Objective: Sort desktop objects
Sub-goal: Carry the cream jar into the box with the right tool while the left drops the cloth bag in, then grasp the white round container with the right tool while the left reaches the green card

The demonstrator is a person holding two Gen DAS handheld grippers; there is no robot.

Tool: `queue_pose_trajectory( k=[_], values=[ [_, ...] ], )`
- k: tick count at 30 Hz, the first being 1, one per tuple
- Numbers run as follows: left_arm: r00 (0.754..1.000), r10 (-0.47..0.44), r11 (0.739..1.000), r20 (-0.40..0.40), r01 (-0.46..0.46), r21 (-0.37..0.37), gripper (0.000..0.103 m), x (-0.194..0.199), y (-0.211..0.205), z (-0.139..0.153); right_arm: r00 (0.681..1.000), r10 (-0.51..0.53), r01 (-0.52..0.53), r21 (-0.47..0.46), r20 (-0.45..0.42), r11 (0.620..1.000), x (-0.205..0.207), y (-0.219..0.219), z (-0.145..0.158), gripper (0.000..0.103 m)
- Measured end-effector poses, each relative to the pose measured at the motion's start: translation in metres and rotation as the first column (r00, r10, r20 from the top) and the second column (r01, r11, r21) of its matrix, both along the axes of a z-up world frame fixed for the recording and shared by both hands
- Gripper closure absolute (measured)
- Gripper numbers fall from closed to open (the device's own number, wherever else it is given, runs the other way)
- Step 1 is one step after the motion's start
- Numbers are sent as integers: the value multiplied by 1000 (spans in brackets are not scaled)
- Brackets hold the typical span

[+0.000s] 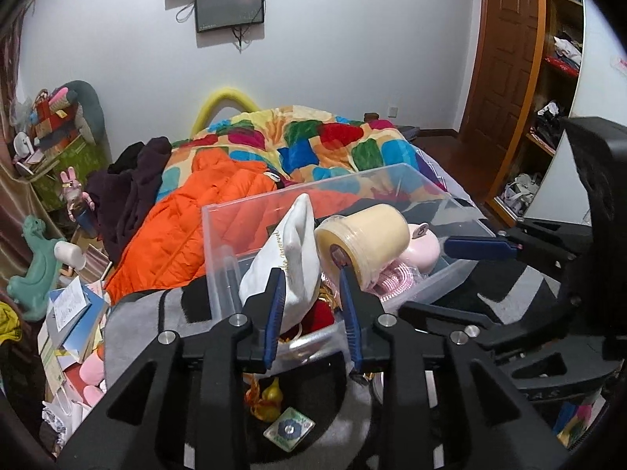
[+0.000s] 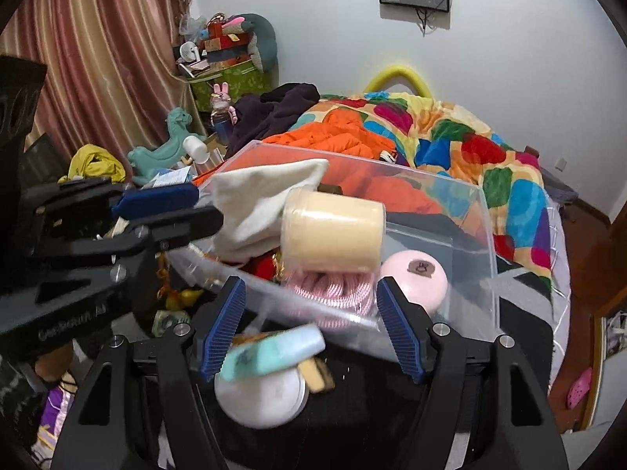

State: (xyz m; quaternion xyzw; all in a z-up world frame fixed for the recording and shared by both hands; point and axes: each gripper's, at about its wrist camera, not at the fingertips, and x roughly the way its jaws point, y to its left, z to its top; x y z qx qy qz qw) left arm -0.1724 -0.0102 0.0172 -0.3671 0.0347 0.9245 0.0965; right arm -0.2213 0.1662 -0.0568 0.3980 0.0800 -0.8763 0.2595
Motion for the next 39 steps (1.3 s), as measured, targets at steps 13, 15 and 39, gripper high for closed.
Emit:
queue_pose_trajectory(
  k=[13,15,39],
  values=[
    [1000,5,1000,4,-5,-18,47,48,-14,-1,999,-7,8,40,-42,999,40,17,0,37],
    [1000,13,1000,11,-13,-24,46,54,-16,-6,999,-16,17,37,-43,999,45,21,-3,37],
    [966,51,997,252,-65,49,46,58,-29,-95,992,29,-24,-40,121,999,64,15,-63,33]
  ],
)
